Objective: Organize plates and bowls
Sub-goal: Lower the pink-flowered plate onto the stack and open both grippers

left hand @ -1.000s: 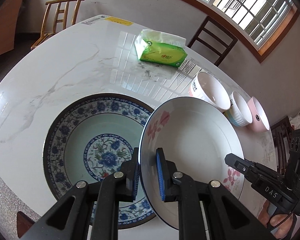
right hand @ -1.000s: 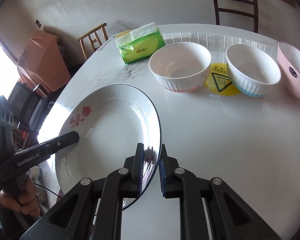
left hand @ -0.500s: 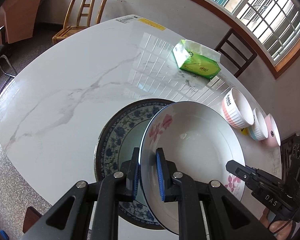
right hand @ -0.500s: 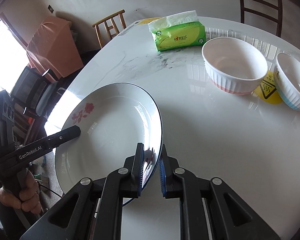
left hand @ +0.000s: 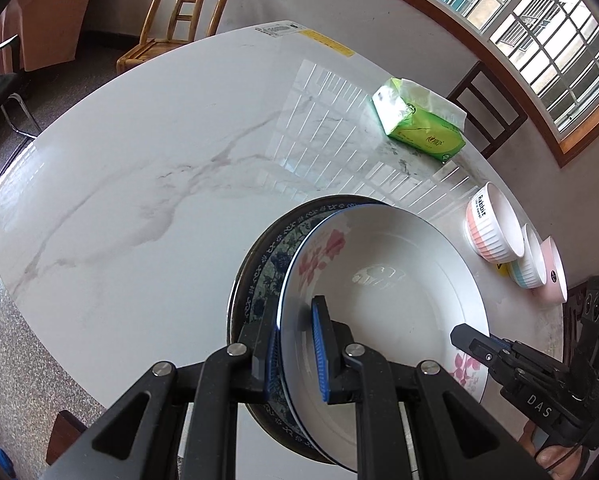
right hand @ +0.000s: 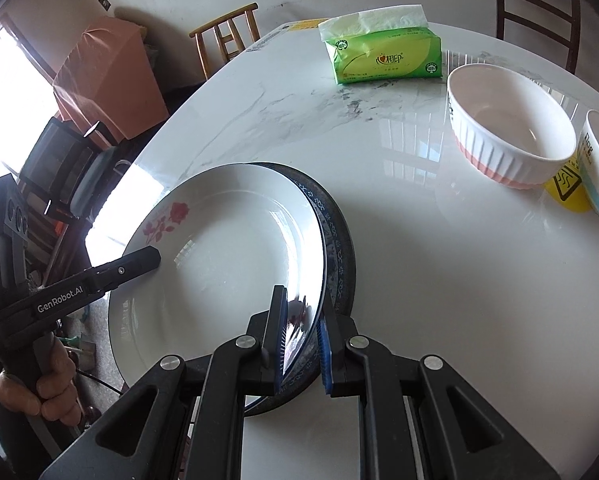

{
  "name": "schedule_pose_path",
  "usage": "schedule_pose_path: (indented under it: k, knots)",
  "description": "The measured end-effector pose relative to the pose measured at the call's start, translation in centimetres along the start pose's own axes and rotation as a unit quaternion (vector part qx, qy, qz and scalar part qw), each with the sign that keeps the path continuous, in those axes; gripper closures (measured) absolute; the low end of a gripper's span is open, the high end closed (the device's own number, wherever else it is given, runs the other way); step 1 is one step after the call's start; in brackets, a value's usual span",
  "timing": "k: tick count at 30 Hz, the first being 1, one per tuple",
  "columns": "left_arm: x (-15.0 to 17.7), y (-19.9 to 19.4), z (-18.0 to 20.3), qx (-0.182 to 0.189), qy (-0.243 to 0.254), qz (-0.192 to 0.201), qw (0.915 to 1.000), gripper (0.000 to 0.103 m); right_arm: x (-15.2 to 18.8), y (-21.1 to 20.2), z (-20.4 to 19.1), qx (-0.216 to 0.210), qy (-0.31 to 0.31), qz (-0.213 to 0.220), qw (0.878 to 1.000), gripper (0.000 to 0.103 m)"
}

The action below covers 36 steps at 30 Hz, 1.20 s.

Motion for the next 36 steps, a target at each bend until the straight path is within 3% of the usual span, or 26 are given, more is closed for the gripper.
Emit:
schedule_pose_path:
  k: [14,26,36]
  knots:
    - [-0.4,1.0,-0.5,-0.003,0.0,-0.011,0.9999,0.088,0.3,1.2,-0.2,0.003,0.002,-0.008,1.0,0.087]
    - [-0.6,1.0,-0.1,-0.015,0.012,-0.017,0.9997,0.088,0.3,1.3,-1.2,0.017,-0.017,-0.014,1.0,0.079]
    - [-0.6,1.1,0.4,-0.026,0.029,-0.022,0.999,0.077,0.1,1.3,-1.3,0.02,-0.016,-0.017,1.0,0.075]
Point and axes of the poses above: each gripper's, at about its wrist camera, not at the fingertips, and y roughly the way its jaws point, z to its right, x to its underside, the point moved 3 cm from there along y, roughly the way its jaws point, and after that the axes turned 8 degrees about y, right-handed, at the moved point
